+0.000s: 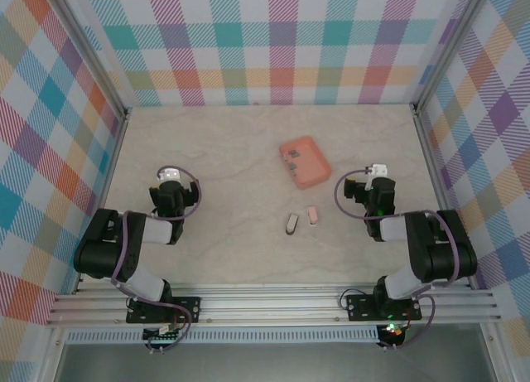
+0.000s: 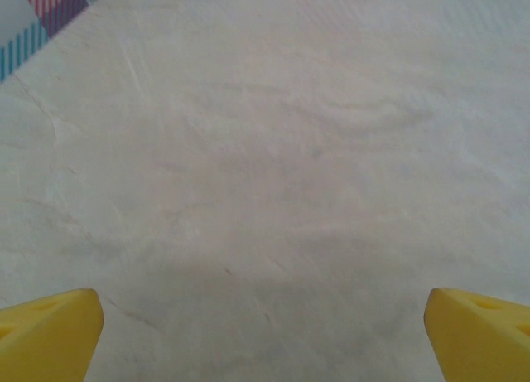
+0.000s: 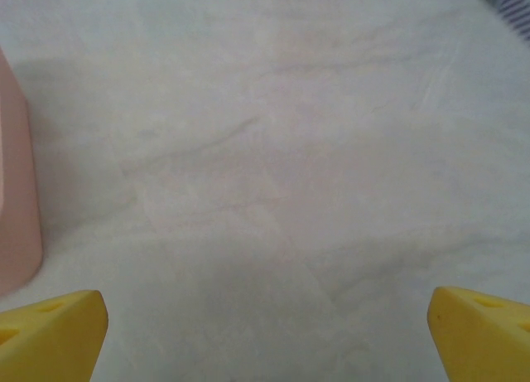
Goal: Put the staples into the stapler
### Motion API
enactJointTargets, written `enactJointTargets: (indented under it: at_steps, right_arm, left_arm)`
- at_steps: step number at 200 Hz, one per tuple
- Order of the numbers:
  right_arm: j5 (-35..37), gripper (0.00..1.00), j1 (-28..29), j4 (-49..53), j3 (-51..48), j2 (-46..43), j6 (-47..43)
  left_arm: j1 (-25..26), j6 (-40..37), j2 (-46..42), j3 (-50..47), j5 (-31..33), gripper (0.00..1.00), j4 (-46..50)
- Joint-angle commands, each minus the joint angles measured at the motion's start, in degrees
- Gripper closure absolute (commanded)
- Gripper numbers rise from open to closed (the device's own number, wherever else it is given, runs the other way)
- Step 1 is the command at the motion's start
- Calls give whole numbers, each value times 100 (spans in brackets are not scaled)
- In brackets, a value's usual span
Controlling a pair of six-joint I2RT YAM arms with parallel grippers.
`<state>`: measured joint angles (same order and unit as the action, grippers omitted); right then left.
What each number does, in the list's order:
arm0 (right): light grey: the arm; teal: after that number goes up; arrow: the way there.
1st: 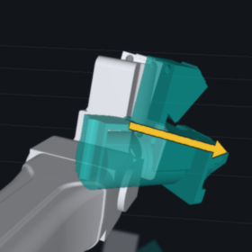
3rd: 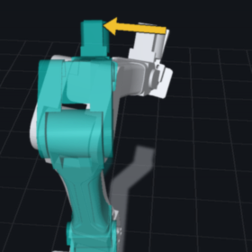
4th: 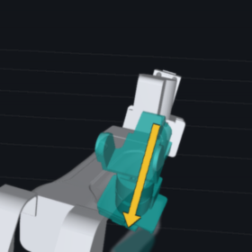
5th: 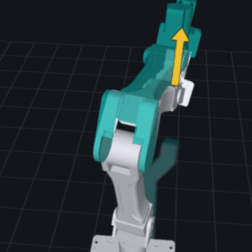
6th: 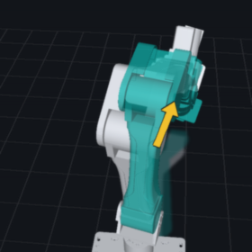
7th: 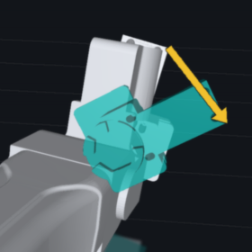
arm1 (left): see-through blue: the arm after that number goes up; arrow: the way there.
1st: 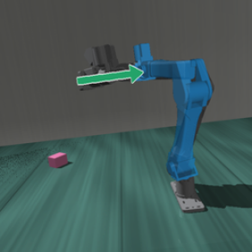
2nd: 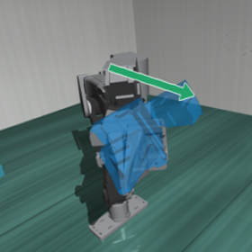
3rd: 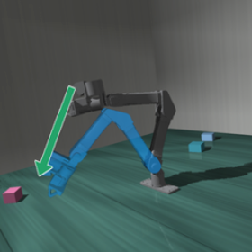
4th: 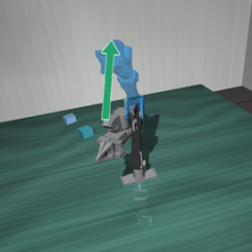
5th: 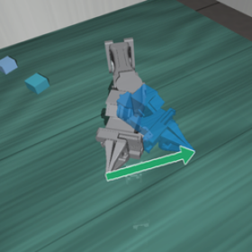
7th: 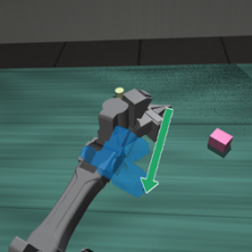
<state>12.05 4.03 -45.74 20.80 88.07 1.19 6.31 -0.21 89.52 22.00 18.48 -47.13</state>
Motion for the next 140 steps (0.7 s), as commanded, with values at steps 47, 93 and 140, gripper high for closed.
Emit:
enactJointTargets:
  at_steps: [47, 93, 140]
  right_arm:
    - [-511, 1, -181, -363, 194, -1, 22]
    - [-519, 1, -177, -346, 197, -11, 26]
    - [-519, 1, -177, -337, 197, -12, 22]
  left_arm:
    - [-80, 126, -33, 96, -186, 0, -60]
    - [-75, 126, -30, 108, -182, 0, -57]
    - [-76, 126, -30, 107, -180, 0, -51]
